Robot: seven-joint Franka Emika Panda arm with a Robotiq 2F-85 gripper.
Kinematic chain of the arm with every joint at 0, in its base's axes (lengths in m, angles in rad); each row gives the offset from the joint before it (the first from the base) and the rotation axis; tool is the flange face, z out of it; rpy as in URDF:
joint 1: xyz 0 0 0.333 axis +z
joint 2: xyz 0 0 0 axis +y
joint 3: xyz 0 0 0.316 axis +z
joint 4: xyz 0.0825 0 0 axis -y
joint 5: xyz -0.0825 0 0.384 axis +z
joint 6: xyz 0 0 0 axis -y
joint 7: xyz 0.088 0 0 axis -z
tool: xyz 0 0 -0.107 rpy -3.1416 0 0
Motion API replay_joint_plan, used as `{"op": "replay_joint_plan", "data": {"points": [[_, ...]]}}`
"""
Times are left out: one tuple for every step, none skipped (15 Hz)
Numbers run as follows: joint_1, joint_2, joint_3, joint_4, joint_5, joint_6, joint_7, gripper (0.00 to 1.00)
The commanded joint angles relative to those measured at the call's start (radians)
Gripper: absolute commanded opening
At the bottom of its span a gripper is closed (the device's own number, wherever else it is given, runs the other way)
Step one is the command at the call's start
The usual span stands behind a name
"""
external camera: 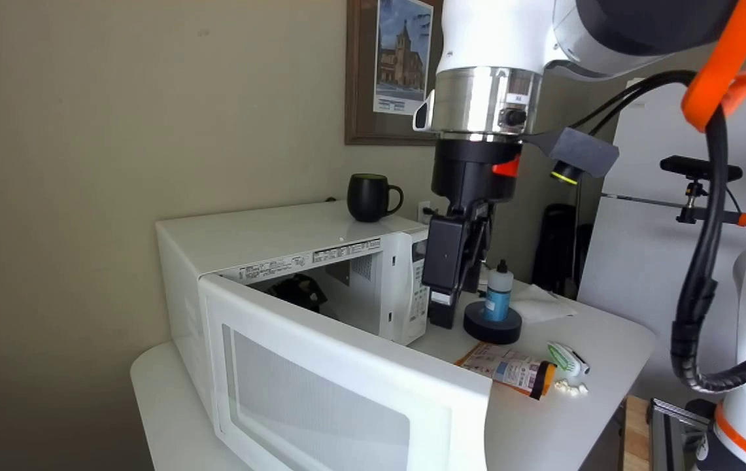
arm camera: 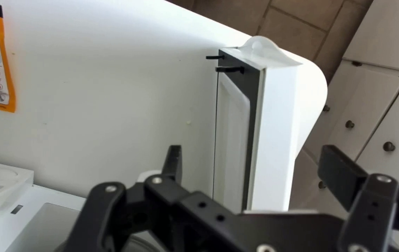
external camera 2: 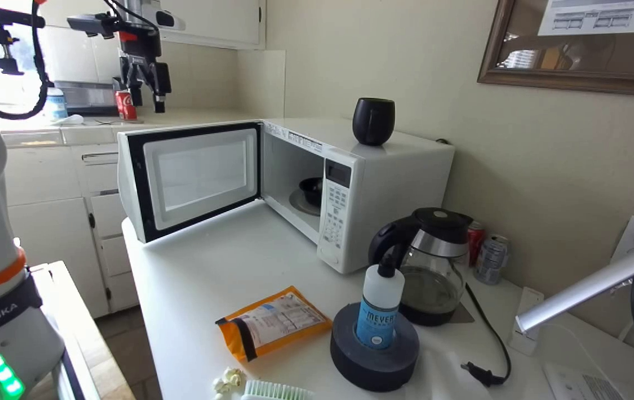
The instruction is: Close the microwave door
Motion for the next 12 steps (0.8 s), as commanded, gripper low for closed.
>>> {"op": "replay_joint_plan", "data": {"points": [[-0.009,0.026,0.047,0.009,-0.027,0.001,0.137,1.0],[-0.01,0.03,0.061,0.008,-0.025,0.008,0.182,1.0],[-0.007,0.043,0.067,0.008,-0.013,0.028,0.208,1.0],[-0.006,0.055,0.075,0.01,-0.01,0.038,0.234,1.0],[-0.003,0.074,0.078,0.016,-0.01,0.033,0.245,1.0],[-0.001,0.091,0.081,0.019,-0.014,0.029,0.25,1.0],[-0.001,0.108,0.085,0.019,-0.018,0.029,0.256,1.0],[-0.001,0.131,0.085,0.021,-0.025,0.028,0.249,1.0],[-0.002,0.151,0.088,0.022,-0.034,0.031,0.246,1.0],[0.001,0.17,0.087,0.026,-0.04,0.021,0.237,1.0],[0.0,0.186,0.089,0.031,-0.059,0.009,0.238,1.0],[-0.001,0.201,0.091,0.033,-0.082,0.007,0.237,1.0]]}}
